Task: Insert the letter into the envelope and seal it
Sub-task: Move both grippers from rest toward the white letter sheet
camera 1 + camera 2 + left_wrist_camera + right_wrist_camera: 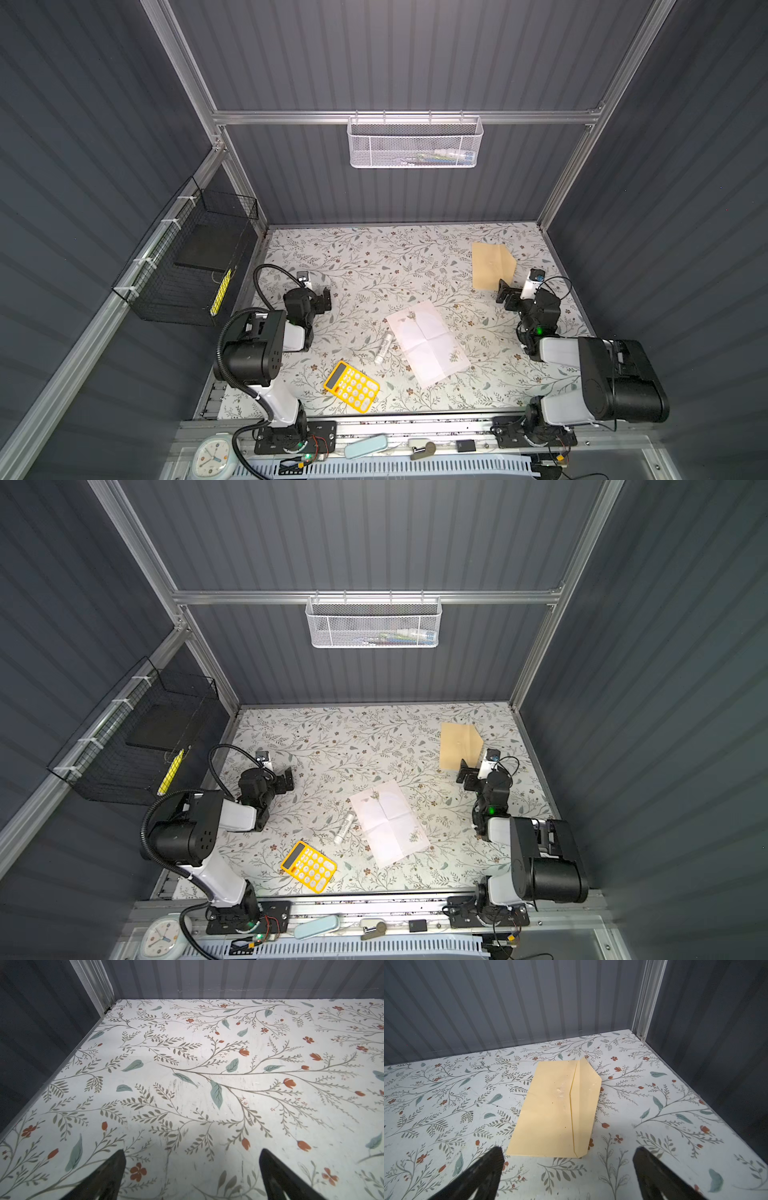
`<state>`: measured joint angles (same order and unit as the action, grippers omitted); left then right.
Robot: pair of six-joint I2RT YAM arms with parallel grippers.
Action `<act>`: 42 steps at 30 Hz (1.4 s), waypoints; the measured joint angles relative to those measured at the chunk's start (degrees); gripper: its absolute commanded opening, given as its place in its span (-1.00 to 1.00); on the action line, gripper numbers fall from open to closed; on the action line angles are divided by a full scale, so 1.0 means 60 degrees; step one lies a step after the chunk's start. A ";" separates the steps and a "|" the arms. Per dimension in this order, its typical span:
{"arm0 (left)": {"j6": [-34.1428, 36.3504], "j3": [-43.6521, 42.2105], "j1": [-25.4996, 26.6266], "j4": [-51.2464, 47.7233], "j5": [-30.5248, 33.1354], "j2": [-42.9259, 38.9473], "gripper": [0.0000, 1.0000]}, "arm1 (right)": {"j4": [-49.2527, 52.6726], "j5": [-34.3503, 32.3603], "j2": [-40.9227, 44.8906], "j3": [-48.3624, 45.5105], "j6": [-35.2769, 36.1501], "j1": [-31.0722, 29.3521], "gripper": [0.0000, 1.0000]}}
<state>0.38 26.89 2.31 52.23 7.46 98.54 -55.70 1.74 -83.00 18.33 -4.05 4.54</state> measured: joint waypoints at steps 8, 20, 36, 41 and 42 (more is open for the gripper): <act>0.0000 0.0000 0.0000 0.0000 0.0000 0.0000 0.99 | 0.0000 0.0040 0.0000 0.0000 0.0000 0.0015 0.98; 0.0000 0.0000 0.0000 0.0000 0.0000 0.0000 0.99 | 0.0000 0.0047 0.0000 0.0000 0.0000 0.0015 0.98; -0.0280 0.0973 0.0095 -0.3067 0.0000 -0.1865 0.99 | 0.4058 -0.1053 0.2444 0.1249 -0.0426 -0.1002 0.99; -0.1246 0.4375 0.1107 -0.6477 0.0051 -0.2674 0.99 | 0.7614 -0.0240 0.4455 0.3053 -0.2459 -0.1206 0.98; -0.1421 0.4885 0.1472 -0.6936 0.0047 -0.2674 0.99 | 0.8167 0.0117 0.4714 0.3151 -0.2936 -0.1271 0.98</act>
<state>-8.14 56.21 11.14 10.61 7.75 82.50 -6.70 2.44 -54.72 37.23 -21.67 -3.09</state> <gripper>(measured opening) 0.997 0.992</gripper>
